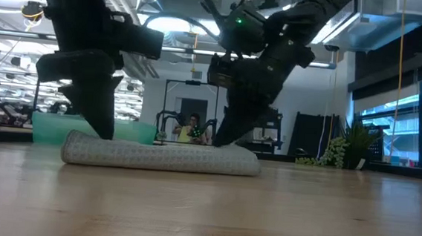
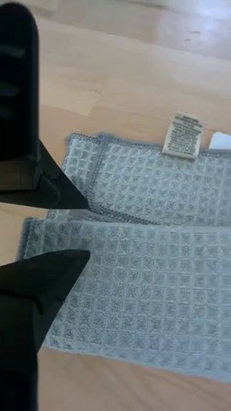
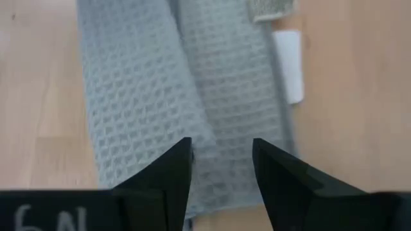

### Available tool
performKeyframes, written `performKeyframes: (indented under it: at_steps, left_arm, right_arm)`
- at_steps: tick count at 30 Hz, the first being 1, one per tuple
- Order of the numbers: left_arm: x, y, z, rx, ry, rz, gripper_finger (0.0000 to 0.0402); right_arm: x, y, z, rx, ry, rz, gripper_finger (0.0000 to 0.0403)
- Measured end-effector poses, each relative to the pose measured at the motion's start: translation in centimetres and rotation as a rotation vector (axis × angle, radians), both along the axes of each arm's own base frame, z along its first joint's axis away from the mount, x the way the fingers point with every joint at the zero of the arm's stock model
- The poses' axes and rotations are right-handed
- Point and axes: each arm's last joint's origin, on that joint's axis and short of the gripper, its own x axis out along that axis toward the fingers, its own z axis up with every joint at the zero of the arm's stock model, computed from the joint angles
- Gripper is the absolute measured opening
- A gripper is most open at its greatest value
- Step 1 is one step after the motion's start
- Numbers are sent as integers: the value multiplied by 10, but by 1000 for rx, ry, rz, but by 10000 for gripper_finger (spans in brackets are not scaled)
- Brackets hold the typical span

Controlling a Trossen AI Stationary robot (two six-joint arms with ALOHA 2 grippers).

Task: Roll microfiber towels into tight, uniform cylinder then place into a basket
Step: Roll the gray towel

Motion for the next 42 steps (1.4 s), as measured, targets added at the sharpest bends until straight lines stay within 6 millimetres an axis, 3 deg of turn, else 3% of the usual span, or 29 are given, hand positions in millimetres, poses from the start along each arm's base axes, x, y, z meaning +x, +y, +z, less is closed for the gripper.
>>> performKeyframes:
  at_steps: [9,14,22,26,30,42]
  left_arm:
    - [-6,1,27,-15,-105,19,106]
    - [-14,-4,45,18,-192,8,106]
    - [-20,-17,48,7,-224,-18,106]
    - [-22,-20,48,-3,-233,-9,106]
    - [-24,-24,48,-6,-235,-21,106]
    - [-22,-26,49,-18,-256,-26,106]
  right_arm:
    - [1,-8,18,-48,-30,26,163]
    - [-5,8,28,-136,-68,126,163]
    - [-16,61,13,-230,-137,406,163]
    - [-21,78,5,-257,-205,441,163]
    - [-29,79,-11,-362,-174,383,163]
    - [-46,69,-35,-370,-204,351,163]
